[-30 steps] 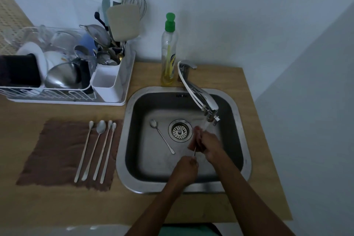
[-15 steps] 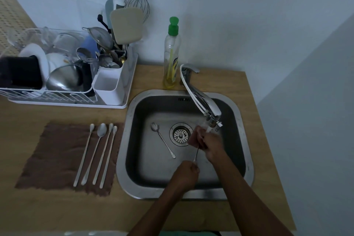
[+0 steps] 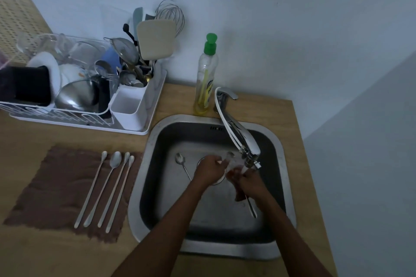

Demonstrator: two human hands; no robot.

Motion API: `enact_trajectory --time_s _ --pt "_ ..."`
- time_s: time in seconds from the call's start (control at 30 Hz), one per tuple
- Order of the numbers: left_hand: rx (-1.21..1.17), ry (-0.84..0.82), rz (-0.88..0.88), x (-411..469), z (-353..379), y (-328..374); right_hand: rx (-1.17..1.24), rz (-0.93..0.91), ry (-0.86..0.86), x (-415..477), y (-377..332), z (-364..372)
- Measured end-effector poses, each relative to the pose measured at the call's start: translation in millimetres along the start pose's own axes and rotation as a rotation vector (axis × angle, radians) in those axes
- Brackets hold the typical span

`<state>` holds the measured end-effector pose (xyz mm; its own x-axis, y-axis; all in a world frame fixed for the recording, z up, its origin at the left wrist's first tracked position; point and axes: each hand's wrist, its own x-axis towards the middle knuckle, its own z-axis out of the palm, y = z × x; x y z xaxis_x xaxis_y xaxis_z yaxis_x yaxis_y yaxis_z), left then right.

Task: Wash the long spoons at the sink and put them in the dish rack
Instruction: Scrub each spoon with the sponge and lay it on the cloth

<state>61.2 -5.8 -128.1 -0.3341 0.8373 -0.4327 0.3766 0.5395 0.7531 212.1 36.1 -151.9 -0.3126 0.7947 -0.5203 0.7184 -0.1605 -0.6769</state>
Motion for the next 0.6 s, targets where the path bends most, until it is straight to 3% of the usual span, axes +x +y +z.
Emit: enact_trajectory --time_s 0.1,0.27,0.4,0.47,0.6 --pt "0.018 0.044 0.023 22 8 7 -0.056 -0.039 -0.043 -1 2 -2" --pt "-0.116 0.263 -0.023 39 -15 -9 -0.014 -0.008 -0.146 -27 4 -23" --pt "-0.095 0.215 0.032 33 -1 -5 0.154 -0.005 -0.135 -24 -20 -19" --pt "-0.131 0.269 0.011 30 0 -3 0.206 -0.014 -0.118 -21 -29 -19" --pt "-0.215 0.347 -0.082 39 -33 -22 0.058 0.037 -0.275 -29 -18 -29"
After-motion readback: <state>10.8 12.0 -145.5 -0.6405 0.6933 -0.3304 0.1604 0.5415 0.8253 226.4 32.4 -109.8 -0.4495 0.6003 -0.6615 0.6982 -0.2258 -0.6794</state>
